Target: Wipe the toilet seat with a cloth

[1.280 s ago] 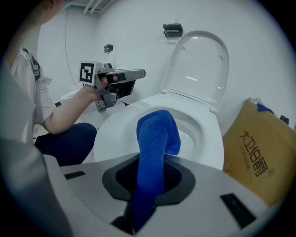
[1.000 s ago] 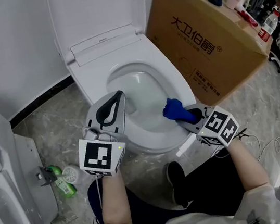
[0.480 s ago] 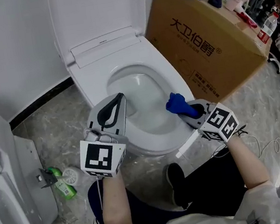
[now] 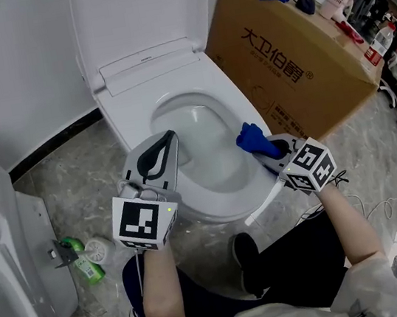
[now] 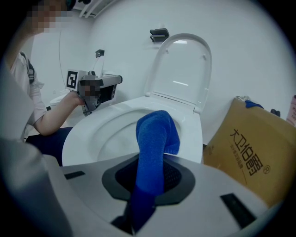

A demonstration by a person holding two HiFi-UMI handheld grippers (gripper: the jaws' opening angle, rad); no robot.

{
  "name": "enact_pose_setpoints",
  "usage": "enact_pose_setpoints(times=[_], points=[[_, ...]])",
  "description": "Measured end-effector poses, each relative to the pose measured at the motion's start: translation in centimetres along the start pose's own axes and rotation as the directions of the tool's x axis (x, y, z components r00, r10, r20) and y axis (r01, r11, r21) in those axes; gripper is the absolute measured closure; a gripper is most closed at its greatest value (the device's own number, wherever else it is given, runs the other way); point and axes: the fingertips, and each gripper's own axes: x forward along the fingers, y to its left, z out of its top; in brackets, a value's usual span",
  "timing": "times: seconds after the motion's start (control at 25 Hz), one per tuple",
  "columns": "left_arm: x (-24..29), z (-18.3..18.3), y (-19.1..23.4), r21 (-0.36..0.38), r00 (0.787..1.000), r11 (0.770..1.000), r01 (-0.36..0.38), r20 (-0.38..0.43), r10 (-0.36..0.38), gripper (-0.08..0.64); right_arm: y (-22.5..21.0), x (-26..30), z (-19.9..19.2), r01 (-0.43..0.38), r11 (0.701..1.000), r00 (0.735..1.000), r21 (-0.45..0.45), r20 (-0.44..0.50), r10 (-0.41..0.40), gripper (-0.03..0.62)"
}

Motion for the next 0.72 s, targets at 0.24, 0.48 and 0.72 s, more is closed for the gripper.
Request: enact_pose_setpoints(times=[0.24, 0.48, 0.72], points=[[0.1, -0.5, 0.2, -0.011, 1.000, 1.000, -0.005, -0.005, 0.005, 0.554, -0.9, 0.2, 0.0, -0.025, 0.998, 1.000, 0.049, -0.003, 0.026, 0.546], [0.3, -0.1, -0.1, 0.000, 1.000, 1.000, 0.003, -0.002, -0.003, 0.554, -1.7, 0.6, 0.2, -0.024, 0.997, 1.000, 0.072, -0.003, 0.024, 0.546], [0.6, 0.0, -0.5, 0.007, 1.000, 1.000, 0.011, -0.005, -0.011, 0.554, -2.4, 0.9, 0.4, -0.039, 0.993, 0.999, 0.108, -0.002, 0.040, 0.546]])
